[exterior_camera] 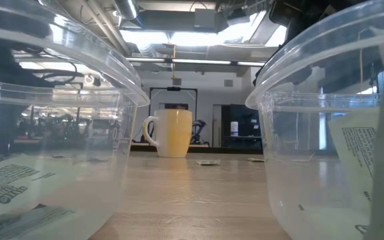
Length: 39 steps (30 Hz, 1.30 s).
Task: Pick and place items into bin
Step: Put the green stevia packet into the left transparent bin
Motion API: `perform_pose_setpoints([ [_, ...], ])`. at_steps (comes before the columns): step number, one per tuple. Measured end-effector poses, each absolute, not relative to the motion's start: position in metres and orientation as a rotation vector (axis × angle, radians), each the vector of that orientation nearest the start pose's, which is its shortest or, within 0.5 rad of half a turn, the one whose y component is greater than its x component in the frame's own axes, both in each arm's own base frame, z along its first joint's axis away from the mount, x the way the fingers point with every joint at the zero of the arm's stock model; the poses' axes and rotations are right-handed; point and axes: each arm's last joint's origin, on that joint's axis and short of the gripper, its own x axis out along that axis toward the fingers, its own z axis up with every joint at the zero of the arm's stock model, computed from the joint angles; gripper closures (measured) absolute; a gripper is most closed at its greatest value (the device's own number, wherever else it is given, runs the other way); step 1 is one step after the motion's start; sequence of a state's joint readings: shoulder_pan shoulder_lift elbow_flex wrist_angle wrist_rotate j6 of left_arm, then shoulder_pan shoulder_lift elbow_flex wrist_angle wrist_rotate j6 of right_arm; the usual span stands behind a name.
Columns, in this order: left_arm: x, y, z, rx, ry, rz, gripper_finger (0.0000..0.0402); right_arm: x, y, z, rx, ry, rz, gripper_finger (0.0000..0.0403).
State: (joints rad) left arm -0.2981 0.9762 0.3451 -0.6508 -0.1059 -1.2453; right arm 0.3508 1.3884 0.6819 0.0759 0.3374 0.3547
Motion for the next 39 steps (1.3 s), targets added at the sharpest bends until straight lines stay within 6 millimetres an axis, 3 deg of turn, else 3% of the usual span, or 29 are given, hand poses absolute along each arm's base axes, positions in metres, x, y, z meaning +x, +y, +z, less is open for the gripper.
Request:
perform_pose_setpoints([
  [9,0.131,-0.037,0.133,-0.831,1.152,0.595,0.0303,0.261,0.085,0.194,0.132,0.586,-0.091,0.0279],
  [23,0.130,-0.038,0.133,-0.839,1.162,0.585,0.0395,0.260,0.085,0.193,0.127,0.596,-0.092,0.0279],
  [28,0.130,-0.038,0.133,-0.793,1.170,0.554,0.0399,0.259,0.085,0.192,0.121,0.611,-0.095,0.0279],
  [34,0.134,-0.040,0.141,-0.803,1.107,0.437,0.0400,0.259,0.085,0.191,0.119,0.623,-0.099,0.0279],
  [39,0.144,-0.043,0.159,-0.807,0.920,0.250,0.0400,0.259,0.085,0.191,0.119,0.623,-0.099,0.0279],
])
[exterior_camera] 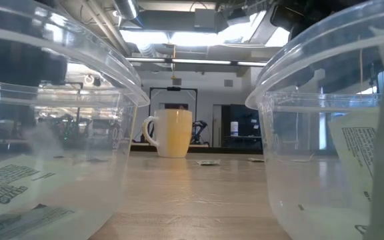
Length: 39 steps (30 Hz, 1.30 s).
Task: Pick and place items into bin
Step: Put the green stevia packet into the left transparent bin
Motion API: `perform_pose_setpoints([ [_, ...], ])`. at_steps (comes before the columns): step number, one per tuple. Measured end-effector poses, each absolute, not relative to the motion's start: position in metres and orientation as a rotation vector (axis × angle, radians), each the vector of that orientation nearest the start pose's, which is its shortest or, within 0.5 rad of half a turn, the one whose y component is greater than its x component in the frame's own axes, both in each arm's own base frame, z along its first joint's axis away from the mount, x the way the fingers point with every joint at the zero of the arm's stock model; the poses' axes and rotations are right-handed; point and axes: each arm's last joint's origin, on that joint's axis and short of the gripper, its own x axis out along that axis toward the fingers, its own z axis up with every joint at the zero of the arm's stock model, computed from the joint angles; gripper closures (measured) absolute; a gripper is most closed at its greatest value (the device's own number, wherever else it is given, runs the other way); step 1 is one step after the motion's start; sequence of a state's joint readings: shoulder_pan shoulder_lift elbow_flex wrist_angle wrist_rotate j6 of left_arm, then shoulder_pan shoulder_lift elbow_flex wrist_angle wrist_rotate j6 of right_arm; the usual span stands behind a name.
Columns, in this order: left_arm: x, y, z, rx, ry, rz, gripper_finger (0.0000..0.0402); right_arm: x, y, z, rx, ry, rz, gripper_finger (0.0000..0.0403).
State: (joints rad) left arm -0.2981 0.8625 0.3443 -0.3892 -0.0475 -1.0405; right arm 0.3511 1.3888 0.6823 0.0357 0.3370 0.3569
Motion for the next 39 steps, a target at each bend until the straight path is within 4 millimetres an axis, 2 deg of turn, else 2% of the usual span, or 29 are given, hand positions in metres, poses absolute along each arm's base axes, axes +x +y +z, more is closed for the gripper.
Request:
perform_pose_setpoints([
  [7,0.169,-0.054,0.197,-0.752,0.535,-0.153,0.0400,0.259,0.085,0.191,0.120,0.619,-0.098,0.0279],
  [10,0.175,-0.058,0.203,-0.718,0.474,-0.234,0.0400,0.259,0.085,0.191,0.121,0.618,-0.098,0.0279],
  [15,0.192,-0.068,0.215,-0.615,0.561,-0.236,0.0400,0.259,0.085,0.191,0.123,0.613,-0.098,0.0279],
  [19,0.212,-0.084,0.226,-0.485,0.654,-0.264,0.0400,0.259,0.085,0.192,0.124,0.611,-0.098,0.0279],
  [26,0.249,-0.128,0.230,-0.268,0.801,-0.381,0.0400,0.259,0.085,0.192,0.124,0.610,-0.098,0.0279],
  [32,0.274,-0.164,0.226,-0.198,0.866,-0.441,0.0400,0.259,0.085,0.192,0.124,0.611,-0.098,0.0279],
  [39,0.295,-0.182,0.209,-0.185,0.991,-0.445,0.0400,0.261,0.085,0.188,0.121,0.618,-0.100,0.0279],
])
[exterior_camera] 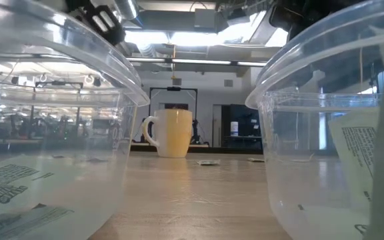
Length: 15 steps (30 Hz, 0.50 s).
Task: Pick and place items into bin
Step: Put the green stevia packet into the left transparent bin
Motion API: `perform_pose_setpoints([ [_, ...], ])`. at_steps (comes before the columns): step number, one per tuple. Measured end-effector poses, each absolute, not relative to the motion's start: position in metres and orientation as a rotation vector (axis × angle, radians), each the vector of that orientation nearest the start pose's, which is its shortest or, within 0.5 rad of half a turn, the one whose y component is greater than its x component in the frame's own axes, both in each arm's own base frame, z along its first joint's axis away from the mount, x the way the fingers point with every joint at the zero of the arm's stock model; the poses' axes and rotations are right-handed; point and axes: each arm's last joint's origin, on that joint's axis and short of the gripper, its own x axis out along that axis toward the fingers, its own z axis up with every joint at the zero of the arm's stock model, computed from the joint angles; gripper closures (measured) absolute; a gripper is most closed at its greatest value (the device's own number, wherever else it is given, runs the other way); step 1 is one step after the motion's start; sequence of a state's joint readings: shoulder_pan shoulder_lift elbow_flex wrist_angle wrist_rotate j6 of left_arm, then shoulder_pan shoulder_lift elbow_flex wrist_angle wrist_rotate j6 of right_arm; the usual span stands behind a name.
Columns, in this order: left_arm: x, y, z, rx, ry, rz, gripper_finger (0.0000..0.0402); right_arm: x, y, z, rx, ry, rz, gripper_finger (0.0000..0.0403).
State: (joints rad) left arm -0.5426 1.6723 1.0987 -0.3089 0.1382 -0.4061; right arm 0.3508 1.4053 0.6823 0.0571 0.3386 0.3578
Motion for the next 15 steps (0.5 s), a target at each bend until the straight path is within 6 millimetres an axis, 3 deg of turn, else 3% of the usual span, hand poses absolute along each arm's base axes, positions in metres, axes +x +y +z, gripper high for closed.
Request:
perform_pose_setpoints([
  [8,0.301,-0.186,0.203,-0.187,1.022,-0.455,0.0399,0.266,0.087,0.173,0.104,0.665,-0.109,0.0279],
  [15,0.301,-0.186,0.202,-0.187,1.021,-0.451,0.0398,0.269,0.088,0.175,0.113,0.631,-0.101,0.0279],
])
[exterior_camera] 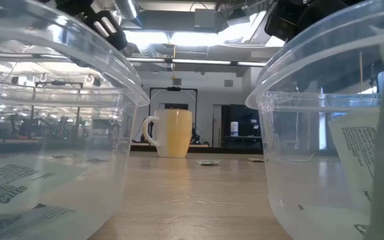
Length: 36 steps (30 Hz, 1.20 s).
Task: Pick and place items into bin
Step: Put the green stevia packet into the left transparent bin, then put the green stevia packet into the right transparent bin
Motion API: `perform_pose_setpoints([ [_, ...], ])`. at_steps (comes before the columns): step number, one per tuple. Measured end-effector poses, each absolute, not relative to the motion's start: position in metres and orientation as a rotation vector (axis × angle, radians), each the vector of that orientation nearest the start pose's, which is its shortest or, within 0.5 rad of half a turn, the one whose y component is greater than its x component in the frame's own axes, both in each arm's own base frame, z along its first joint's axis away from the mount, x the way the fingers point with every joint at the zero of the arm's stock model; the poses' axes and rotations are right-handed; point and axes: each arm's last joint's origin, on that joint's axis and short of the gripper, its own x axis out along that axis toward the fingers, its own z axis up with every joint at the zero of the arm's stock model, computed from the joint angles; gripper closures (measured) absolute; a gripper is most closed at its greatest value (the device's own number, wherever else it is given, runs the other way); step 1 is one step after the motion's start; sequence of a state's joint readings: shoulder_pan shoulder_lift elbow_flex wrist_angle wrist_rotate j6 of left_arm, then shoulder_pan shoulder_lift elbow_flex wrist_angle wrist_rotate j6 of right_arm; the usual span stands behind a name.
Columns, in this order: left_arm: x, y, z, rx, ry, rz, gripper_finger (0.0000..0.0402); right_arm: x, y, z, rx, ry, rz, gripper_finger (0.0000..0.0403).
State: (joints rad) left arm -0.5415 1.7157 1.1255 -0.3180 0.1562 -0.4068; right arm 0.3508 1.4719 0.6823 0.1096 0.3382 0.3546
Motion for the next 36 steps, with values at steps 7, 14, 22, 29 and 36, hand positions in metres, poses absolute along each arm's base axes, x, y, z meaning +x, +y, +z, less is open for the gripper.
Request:
perform_pose_setpoints([
  [7,0.301,-0.187,0.202,-0.178,1.020,-0.460,0.0397,0.269,0.088,0.175,0.112,0.631,-0.100,0.0279],
  [14,0.301,-0.187,0.202,-0.160,1.018,-0.487,0.0366,0.269,0.088,0.175,0.112,0.632,-0.101,0.0279],
  [22,0.295,-0.175,0.220,-0.122,1.003,-0.517,0.0321,0.272,0.089,0.179,0.088,0.579,-0.077,0.0279],
  [29,0.275,-0.149,0.253,0.003,0.917,-0.385,0.0317,0.279,0.090,0.190,-0.121,0.459,-0.002,0.0279],
  [36,0.244,-0.114,0.262,0.019,0.781,-0.297,0.0317,0.283,0.080,0.186,-0.204,0.483,-0.021,0.0279],
])
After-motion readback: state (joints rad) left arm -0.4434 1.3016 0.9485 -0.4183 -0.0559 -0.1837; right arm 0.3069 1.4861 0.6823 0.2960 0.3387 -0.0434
